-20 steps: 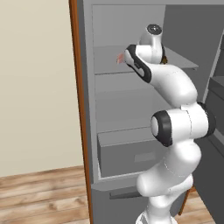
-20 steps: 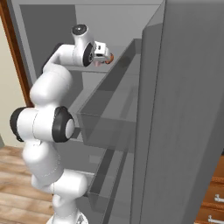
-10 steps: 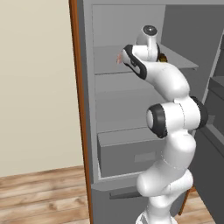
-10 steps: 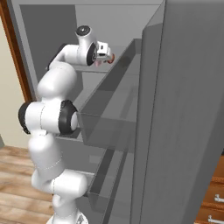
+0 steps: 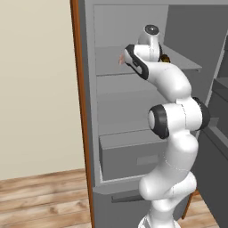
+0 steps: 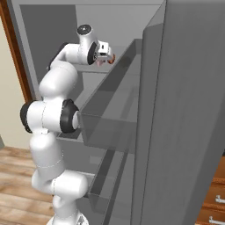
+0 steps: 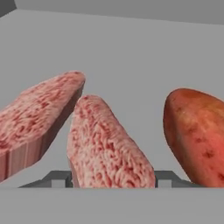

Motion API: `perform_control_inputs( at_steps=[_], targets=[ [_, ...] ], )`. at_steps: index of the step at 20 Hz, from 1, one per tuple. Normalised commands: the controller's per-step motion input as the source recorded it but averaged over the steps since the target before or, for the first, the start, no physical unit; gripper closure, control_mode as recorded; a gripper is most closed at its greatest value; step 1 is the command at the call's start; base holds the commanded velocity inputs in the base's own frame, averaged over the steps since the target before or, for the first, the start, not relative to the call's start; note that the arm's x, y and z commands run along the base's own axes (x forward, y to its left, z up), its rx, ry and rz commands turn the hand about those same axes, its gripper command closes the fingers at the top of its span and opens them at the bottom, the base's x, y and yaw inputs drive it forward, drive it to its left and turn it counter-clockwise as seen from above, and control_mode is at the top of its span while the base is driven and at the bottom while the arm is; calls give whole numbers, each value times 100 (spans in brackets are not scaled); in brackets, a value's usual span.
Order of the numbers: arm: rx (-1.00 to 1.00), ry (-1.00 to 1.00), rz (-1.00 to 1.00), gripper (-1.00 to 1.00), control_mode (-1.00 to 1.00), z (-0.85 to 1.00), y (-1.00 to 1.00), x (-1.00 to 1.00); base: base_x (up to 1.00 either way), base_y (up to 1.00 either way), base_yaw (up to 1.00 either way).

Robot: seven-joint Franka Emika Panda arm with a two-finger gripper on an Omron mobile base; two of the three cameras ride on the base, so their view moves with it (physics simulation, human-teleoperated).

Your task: Place one sweet potato and one steak in each tupperware on the nearby counter, to pack two identical lunches.

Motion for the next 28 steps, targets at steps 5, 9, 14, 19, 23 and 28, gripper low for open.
perform_control_inputs(
  at_steps=[5,9,14,19,23,28],
  targets=[
    [0,-6,0,100,-100,-23,0,-78,0,0,0],
    [0,-8,1,100,-100,-13,0,-100,0,0,0],
    [-1,-9,7,100,-100,-16,0,-100,0,0,0],
    [-2,-11,9,100,-100,-13,0,-100,0,0,0],
    [-2,-6,8,100,-100,-6,0,-100,0,0,0],
    [-1,-7,8,100,-100,0,0,-100,0,0,0]
  ],
)
